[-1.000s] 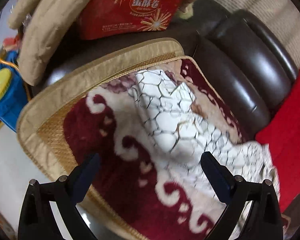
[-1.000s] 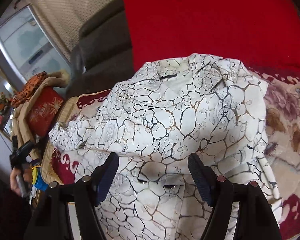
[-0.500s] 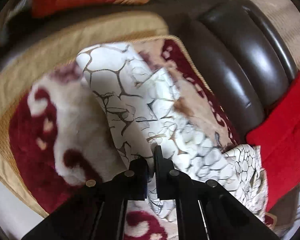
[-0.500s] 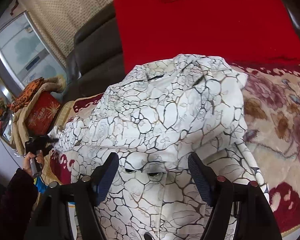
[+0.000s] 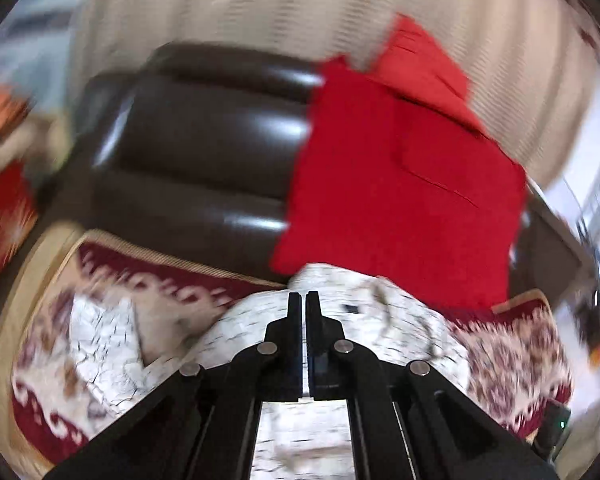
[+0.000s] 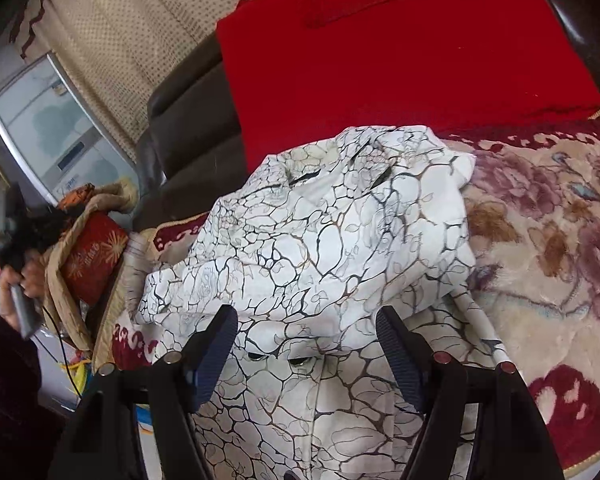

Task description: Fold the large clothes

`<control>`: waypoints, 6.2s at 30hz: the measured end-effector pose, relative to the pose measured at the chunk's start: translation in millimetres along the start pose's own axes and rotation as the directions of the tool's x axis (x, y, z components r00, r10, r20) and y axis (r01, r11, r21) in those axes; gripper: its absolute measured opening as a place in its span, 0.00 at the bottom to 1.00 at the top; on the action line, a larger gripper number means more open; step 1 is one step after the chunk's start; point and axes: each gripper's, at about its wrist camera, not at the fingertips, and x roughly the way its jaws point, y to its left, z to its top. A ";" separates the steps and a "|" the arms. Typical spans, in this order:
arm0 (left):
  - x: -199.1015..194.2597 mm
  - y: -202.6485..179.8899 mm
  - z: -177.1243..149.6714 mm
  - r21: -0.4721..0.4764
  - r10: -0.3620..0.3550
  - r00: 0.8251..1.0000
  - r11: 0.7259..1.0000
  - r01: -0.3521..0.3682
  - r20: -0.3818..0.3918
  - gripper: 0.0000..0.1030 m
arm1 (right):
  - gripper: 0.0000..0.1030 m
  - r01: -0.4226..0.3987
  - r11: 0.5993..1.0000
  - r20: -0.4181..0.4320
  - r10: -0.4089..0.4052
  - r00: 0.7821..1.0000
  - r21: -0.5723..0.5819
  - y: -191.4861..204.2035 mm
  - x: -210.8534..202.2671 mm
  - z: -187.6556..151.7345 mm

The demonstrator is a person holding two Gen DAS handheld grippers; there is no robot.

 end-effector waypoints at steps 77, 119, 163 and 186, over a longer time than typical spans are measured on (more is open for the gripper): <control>38.6 -65.9 -51.0 0.182 0.028 0.993 0.983 -0.007 -0.116 0.68 | 0.75 -0.062 0.979 0.054 0.053 0.997 0.193 -62.5 -29.8 9.8; 98.9 19.5 -106.6 0.155 0.136 0.941 0.984 -0.091 -0.311 0.72 | 0.79 -0.054 0.989 -0.065 0.064 0.996 0.140 -57.5 77.6 95.9; 81.6 -11.9 -111.4 0.233 0.093 0.958 0.972 -0.029 -0.270 0.55 | 0.64 0.286 0.957 -0.093 -0.280 0.955 0.050 -70.2 91.6 115.6; 17.7 24.4 -181.8 0.290 0.186 0.929 0.953 -0.091 -0.319 0.68 | 0.71 0.093 0.989 -0.065 -0.101 0.993 -0.118 -22.9 34.8 56.5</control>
